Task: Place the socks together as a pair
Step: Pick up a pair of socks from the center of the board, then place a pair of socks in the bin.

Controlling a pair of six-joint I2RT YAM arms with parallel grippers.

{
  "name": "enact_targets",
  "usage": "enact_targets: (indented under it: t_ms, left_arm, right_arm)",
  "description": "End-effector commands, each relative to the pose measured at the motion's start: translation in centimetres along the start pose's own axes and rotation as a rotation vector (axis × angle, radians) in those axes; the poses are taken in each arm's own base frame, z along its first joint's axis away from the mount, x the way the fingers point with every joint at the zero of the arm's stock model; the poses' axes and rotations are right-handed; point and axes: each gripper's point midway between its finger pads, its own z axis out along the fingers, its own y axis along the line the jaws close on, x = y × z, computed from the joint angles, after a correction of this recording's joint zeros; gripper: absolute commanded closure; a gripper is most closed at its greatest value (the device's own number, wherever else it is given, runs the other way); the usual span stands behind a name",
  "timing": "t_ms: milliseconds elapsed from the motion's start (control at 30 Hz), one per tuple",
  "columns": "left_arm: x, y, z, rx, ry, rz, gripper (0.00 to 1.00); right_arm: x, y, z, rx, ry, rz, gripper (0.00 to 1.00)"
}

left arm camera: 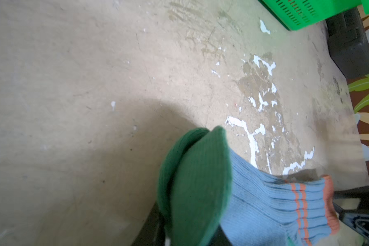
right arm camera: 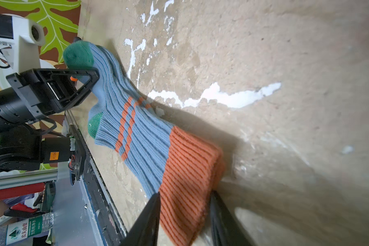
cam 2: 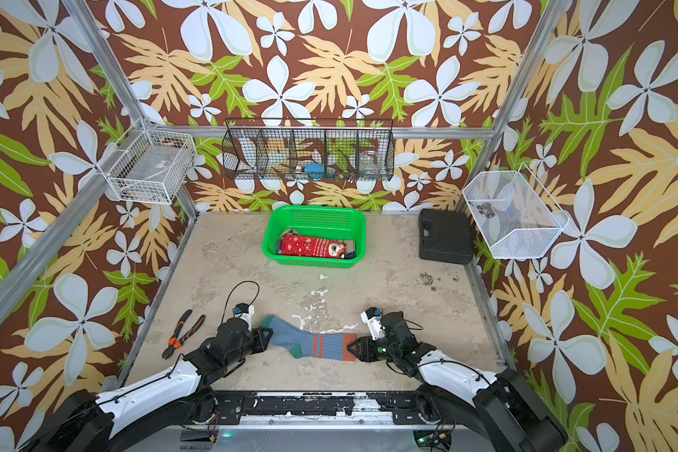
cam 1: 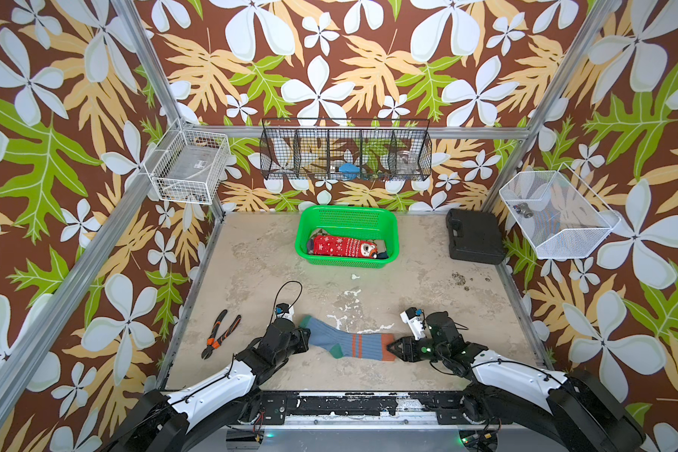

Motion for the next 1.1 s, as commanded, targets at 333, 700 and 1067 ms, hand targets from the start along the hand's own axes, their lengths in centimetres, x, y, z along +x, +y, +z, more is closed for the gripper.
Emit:
enact_targets:
  t_ms: [333,700,1067]
  left_arm:
    - [-5.2,-4.7,-1.5,0.128,-0.152,0.007,1.00]
    - [-17.0,-14.1,-4.3,0.180,-0.352,0.119,1.00]
    - [-29.2,-15.5,-1.6,0.128,-0.482,0.132,1.00]
  right_arm:
    - [-6.0,3.8,-0.4,-0.055,-0.107,-0.085,1.00]
    - [-19.2,10.0,-6.4,-0.090,-0.289,-0.245,1.00]
    - [-32.3,11.3,-7.4,-0.087,-0.391,-0.307,1.00]
